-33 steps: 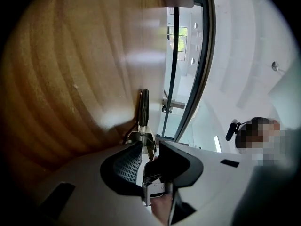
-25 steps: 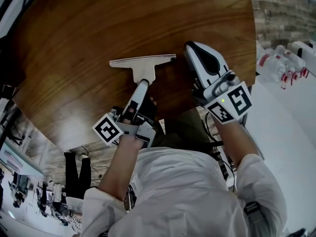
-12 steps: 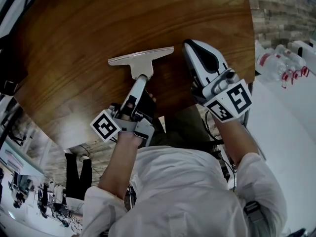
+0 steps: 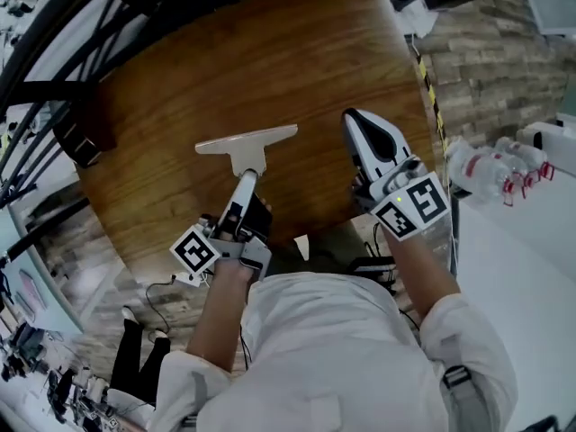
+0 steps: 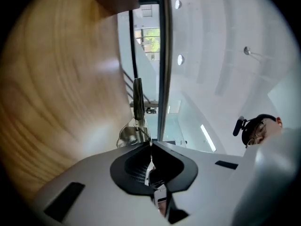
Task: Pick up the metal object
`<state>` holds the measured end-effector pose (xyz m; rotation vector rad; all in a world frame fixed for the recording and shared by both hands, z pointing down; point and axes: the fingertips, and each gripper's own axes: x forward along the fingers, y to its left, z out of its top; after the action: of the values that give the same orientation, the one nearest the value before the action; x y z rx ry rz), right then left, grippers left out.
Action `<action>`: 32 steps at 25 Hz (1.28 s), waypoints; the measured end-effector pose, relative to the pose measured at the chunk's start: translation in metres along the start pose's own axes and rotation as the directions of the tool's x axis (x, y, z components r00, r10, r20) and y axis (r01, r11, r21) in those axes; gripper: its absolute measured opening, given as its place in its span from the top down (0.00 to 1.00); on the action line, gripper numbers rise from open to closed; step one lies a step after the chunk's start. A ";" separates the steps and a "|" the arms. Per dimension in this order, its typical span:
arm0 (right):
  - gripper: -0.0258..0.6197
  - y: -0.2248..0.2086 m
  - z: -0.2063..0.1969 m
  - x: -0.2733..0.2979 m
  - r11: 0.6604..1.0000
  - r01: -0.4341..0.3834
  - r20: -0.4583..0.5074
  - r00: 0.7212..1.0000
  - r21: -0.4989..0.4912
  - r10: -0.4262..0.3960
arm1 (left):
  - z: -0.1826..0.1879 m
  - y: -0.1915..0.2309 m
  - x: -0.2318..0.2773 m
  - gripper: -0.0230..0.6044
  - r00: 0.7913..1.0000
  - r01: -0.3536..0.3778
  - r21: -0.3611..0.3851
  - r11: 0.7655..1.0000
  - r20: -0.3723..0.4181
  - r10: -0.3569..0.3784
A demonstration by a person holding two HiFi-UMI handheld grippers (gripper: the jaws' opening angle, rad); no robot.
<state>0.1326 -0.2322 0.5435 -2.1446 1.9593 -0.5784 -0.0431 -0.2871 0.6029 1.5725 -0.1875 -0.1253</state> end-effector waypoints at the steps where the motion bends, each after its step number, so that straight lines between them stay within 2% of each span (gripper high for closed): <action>1: 0.92 0.006 0.018 0.002 1.000 -0.009 0.025 1.000 -0.010 0.010 | 0.009 -0.020 0.001 0.93 1.000 0.022 0.054 0.998 0.006 -0.022; 4: 0.92 0.030 0.066 -0.006 0.999 -0.030 0.073 0.997 -0.027 0.032 | 0.024 -0.085 -0.008 0.93 0.997 0.066 0.223 0.973 0.017 -0.071; 6: 0.92 0.049 0.093 -0.019 0.998 -0.046 0.090 0.995 -0.031 0.048 | 0.030 -0.123 -0.022 0.93 0.997 0.055 0.349 0.935 0.029 -0.070; 8: 0.92 0.067 0.118 -0.027 0.997 -0.075 0.105 0.991 -0.032 0.078 | 0.041 -0.157 -0.037 0.93 0.997 0.029 0.486 0.873 0.053 -0.063; 10: 0.92 0.085 0.143 -0.031 0.992 -0.114 0.132 0.984 -0.048 0.119 | 0.055 -0.191 -0.046 0.93 0.993 0.019 0.603 0.797 0.084 -0.087; 12: 0.92 0.103 0.165 -0.039 0.986 -0.144 0.164 0.974 -0.081 0.156 | 0.065 -0.224 -0.054 0.93 0.987 -0.002 0.704 0.710 0.114 -0.111; 15: 0.92 0.127 0.186 -0.059 0.977 -0.182 0.189 0.961 -0.113 0.201 | 0.067 -0.267 -0.068 0.93 0.980 -0.061 0.827 0.560 0.155 -0.122; 19: 0.92 0.152 0.208 -0.075 0.966 -0.225 0.221 0.943 -0.129 0.249 | 0.066 -0.321 -0.081 0.93 0.971 -0.157 0.935 0.319 0.204 -0.122; 21: 0.92 0.160 0.218 -0.079 0.961 -0.234 0.236 0.935 -0.145 0.263 | 0.066 -0.341 -0.082 0.93 0.966 -0.202 0.959 0.199 0.228 -0.120; 22: 0.92 0.161 0.223 -0.081 0.959 -0.235 0.241 0.933 -0.156 0.268 | 0.066 -0.350 -0.082 0.93 0.963 -0.222 0.964 0.148 0.240 -0.122; 23: 0.92 0.162 0.227 -0.082 0.958 -0.234 0.246 0.931 -0.167 0.271 | 0.066 -0.357 -0.081 0.93 0.959 -0.239 0.965 0.106 0.251 -0.128; 26: 0.92 0.161 0.239 -0.083 0.957 -0.222 0.262 0.928 -0.186 0.266 | 0.066 -0.377 -0.081 0.93 0.945 -0.291 0.957 0.001 0.288 -0.156; 28: 0.92 0.156 0.243 -0.085 0.962 -0.200 0.270 0.931 -0.188 0.246 | 0.065 -0.386 -0.083 0.93 0.933 -0.329 0.943 -0.056 0.316 -0.171; 29: 0.92 0.151 0.244 -0.087 0.965 -0.184 0.272 0.934 -0.186 0.230 | 0.064 -0.389 -0.085 0.93 0.928 -0.345 0.936 -0.069 0.328 -0.178; 32: 0.92 0.137 0.245 -0.090 0.974 -0.124 0.275 0.946 -0.189 0.173 | 0.064 -0.392 -0.089 0.93 0.914 -0.375 0.924 -0.071 0.356 -0.197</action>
<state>0.1002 -0.1909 0.2538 -2.0099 2.0396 -0.0663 -0.1274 -0.3308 0.2069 3.1397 -0.9268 -0.2170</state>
